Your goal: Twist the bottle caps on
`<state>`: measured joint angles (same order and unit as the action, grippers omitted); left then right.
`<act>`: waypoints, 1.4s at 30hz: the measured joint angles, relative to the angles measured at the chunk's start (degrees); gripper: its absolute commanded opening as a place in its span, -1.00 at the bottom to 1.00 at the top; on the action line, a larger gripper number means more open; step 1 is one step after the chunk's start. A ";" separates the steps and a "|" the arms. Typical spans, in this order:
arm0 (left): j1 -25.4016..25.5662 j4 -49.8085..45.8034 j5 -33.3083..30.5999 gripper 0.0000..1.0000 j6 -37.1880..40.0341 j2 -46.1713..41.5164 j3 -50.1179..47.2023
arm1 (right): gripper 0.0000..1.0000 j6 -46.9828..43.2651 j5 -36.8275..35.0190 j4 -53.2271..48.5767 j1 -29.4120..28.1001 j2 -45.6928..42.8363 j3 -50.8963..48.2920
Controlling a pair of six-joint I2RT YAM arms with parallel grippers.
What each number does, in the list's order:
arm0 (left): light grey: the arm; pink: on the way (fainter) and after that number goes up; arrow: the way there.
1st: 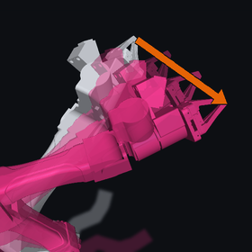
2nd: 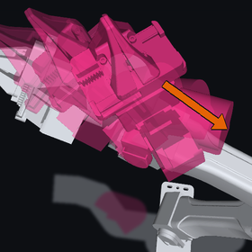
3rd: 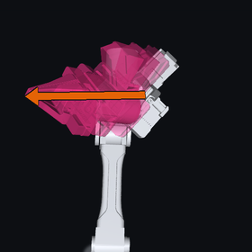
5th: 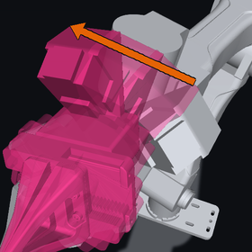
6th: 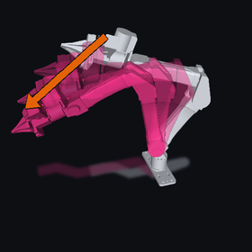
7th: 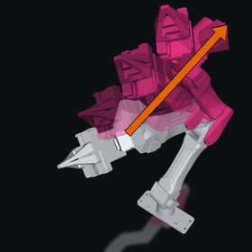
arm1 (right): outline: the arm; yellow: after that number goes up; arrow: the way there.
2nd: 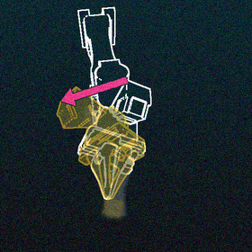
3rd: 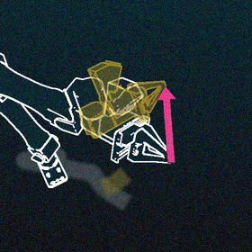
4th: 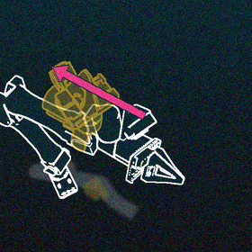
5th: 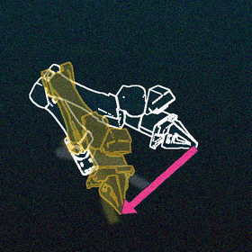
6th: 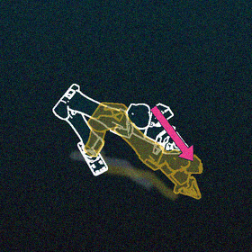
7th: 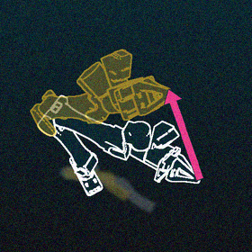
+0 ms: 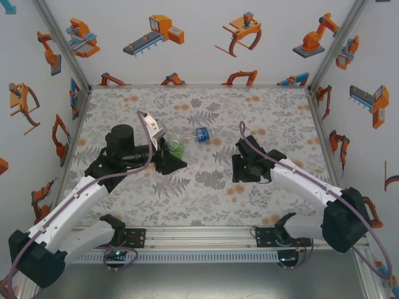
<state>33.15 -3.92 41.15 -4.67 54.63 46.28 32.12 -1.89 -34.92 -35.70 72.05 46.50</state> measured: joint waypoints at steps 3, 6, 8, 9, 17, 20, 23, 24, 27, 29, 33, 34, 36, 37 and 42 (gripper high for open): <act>0.33 0.00 -0.24 -0.85 -0.02 0.92 0.00 | 0.02 0.00 -1.01 -0.46 -0.02 1.33 0.31; 0.63 0.07 -0.28 -0.85 -0.02 1.11 0.00 | 0.02 0.00 -2.16 -0.72 -0.02 2.43 0.31; 0.70 0.09 -0.37 -0.85 -0.02 1.18 0.00 | -0.01 0.00 -2.54 -0.81 -0.02 3.02 0.31; 0.76 0.07 -0.46 -0.85 -0.02 1.25 0.00 | -0.01 0.00 -2.64 -0.81 0.00 3.28 0.31; 1.01 0.04 -0.72 -0.85 -0.04 1.99 0.22 | -0.01 0.26 -2.71 0.94 -0.02 4.72 -0.46; 1.01 0.04 -0.85 -0.86 -0.04 2.14 0.28 | -0.01 0.26 -2.75 1.36 -0.02 5.55 -0.68; 1.11 0.04 -0.92 -0.85 -0.22 2.29 0.50 | -0.01 0.24 -3.17 1.75 -0.02 6.56 -0.68; 1.14 0.04 -0.94 -0.85 -0.26 2.29 0.52 | -0.01 0.24 -3.41 1.88 -0.02 6.78 -0.68; 1.33 0.02 -1.11 -0.85 -0.44 2.29 0.52 | -0.02 0.24 -3.98 2.38 -0.02 7.23 -0.68; 1.38 0.04 -1.11 -0.85 -0.44 2.32 0.52 | -0.02 0.22 -4.22 2.56 -0.02 7.37 -0.68; 1.38 0.04 -1.14 -0.85 -0.44 2.69 0.55 | -0.02 0.22 -4.52 3.02 -0.02 7.69 -0.68; 1.38 0.04 -1.14 -0.85 -0.44 2.89 0.55 | -0.02 0.20 -4.68 3.10 0.00 7.85 -0.68; 1.38 0.02 -1.14 -0.85 -0.46 3.30 0.57 | -0.02 0.04 -4.87 3.30 -0.02 8.31 -0.68; 1.38 0.04 -1.14 -0.85 -0.46 3.50 0.57 | -0.02 0.00 -4.94 3.32 0.00 8.57 -0.68; 1.40 0.02 -1.14 -0.85 -0.46 3.76 0.61 | -0.02 -0.17 -5.09 3.50 0.00 9.70 -0.68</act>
<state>34.54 -3.90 40.01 -5.13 58.39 46.89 31.94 -6.98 -31.42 -35.70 81.76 45.82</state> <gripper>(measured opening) 0.522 0.492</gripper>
